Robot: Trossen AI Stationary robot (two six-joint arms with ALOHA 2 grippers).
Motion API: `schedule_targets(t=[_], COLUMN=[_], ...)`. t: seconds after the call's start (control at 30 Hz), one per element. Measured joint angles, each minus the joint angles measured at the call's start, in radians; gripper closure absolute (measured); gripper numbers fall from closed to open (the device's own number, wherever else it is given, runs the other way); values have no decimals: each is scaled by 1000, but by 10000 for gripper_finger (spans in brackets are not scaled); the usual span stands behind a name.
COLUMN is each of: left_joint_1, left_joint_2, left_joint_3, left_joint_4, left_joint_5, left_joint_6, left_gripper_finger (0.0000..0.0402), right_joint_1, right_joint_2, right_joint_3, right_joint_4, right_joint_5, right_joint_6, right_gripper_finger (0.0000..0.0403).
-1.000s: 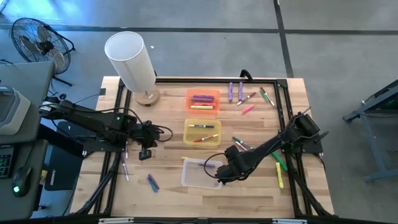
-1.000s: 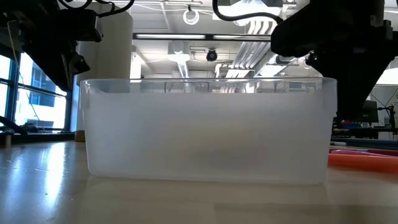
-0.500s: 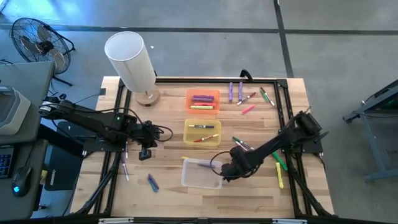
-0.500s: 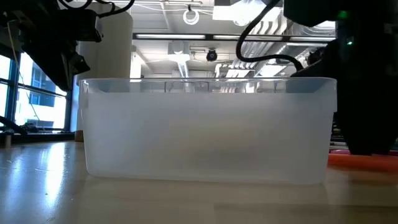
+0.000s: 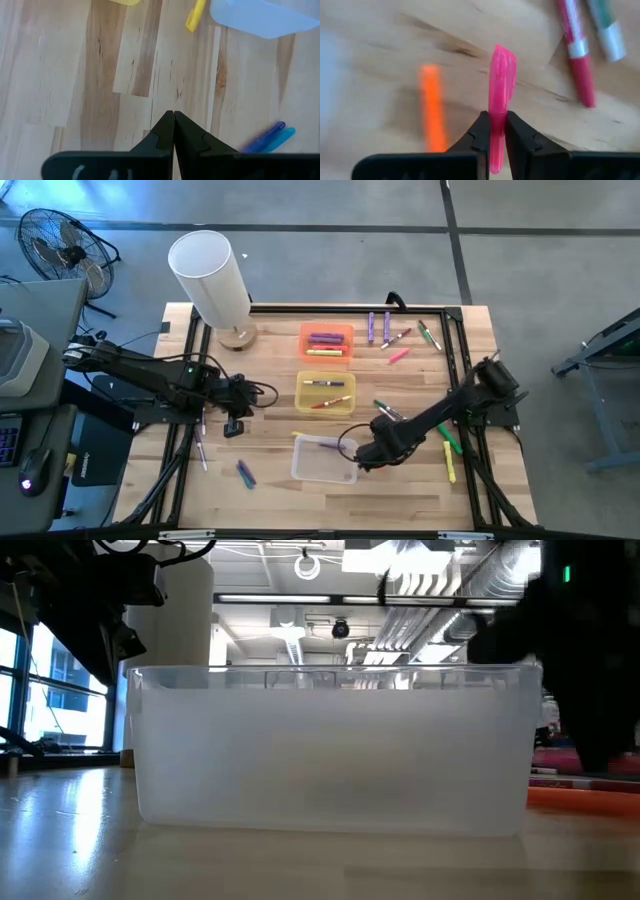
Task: Pick & Place Markers
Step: Put the bottom pink pen into the white bin, then put the yellow pen into the white bin
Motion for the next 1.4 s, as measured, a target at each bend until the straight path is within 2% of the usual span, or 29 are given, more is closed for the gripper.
schedule_targets(t=[0.13, 0.23, 0.33, 0.47, 0.6, 0.8, 1.03, 1.2, 1.4], left_joint_1=[0, 0, 0, 0, 0, 0, 0, 0, 0], left_joint_2=[0, 2, 2, 2, 2, 2, 2, 2, 15], left_joint_3=[0, 0, 0, 0, 0, 0, 0, 0, 0], left_joint_4=[7, 31, 56, 67, 78, 77, 78, 86, 122], left_joint_5=[-7, -8, -8, -9, -9, -8, -7, -8, -22], left_joint_6=[3, 7, 23, 25, 25, 25, 22, 22, 27], left_gripper_finger=[401, 401, 401, 401, 401, 401, 401, 401, 401], right_joint_1=[-2, -5, -16, -43, -62, -65, -65, -65, -65], right_joint_2=[-52, -62, -63, -54, -42, -37, -37, -37, -39], right_joint_3=[125, 234, 310, 323, 261, 126, 26, 18, 18], right_joint_4=[-74, -61, 9, 136, 237, 362, 554, 558, 555], right_joint_5=[122, 227, 275, 237, 153, 66, 24, 23, 19], right_joint_6=[-72, -220, -397, -578, -663, -674, -669, -667, -689], right_gripper_finger=[377, 377, 377, 377, 377, 374, 368, 341, 341])
